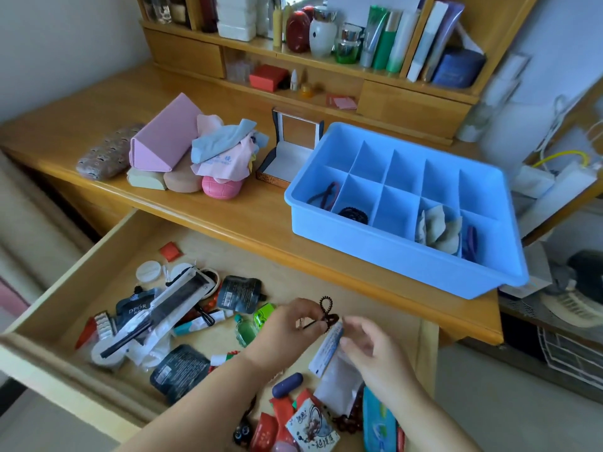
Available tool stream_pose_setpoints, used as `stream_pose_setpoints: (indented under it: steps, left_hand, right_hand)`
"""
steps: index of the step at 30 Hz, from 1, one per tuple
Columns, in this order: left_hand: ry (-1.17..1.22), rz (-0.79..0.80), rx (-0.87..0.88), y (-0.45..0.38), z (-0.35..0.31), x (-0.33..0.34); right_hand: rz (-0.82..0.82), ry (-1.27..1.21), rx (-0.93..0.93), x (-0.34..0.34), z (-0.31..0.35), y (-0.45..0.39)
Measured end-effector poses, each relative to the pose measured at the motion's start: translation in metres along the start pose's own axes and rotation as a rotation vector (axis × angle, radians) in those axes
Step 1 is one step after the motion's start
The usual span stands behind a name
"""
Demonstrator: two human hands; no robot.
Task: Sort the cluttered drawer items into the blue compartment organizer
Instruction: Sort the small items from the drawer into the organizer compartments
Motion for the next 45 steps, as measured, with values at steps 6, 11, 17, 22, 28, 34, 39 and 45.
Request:
stream_pose_setpoints:
  steps: [6,11,17,22,28,34,39,45]
  left_hand:
    - [0.492,0.189,-0.119,0.035,-0.010,-0.002]
    - [0.840,0.201,-0.297,0.039,0.019,-0.006]
    - [0.646,-0.042,-0.383,0.039,0.081,-0.038]
    - [0.448,-0.196,-0.347,0.036,0.095,-0.057]
    - [0.255,-0.346,-0.345,0.040,0.104,-0.077]
    - [-0.470,-0.101,-0.123,0.031,0.076,-0.039]
    - [-1.145,0.072,-0.051,0.029,0.072,0.000]
    - [-1.207,0.083,0.024,0.034,0.065,0.014]
  right_hand:
    - [0.083,-0.211,-0.082,0.001,0.057,-0.002]
    - [0.118,-0.195,-0.165,-0.010,0.106,-0.007]
    - [-0.365,-0.177,-0.537,-0.118,0.225,-0.058]
    - [-0.290,0.290,-0.355,-0.093,0.230,-0.137]
    - [-0.175,0.610,-0.395,-0.064,0.231,-0.141]
    - [-0.248,0.533,-0.906,-0.041,0.211,-0.009]
    - [0.093,0.561,-0.432,0.006,0.070,0.019]
    - [0.161,0.353,-0.096,0.032,0.000,0.038]
Point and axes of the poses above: each hand's wrist, its own y-axis away from the middle knuckle, its own x-axis out of the palm, z = x × y, the point moved 10 cm from there along -y, towards the middle knuckle, and after that the axes turned 7 degrees about -x, right-handed, at the moved point
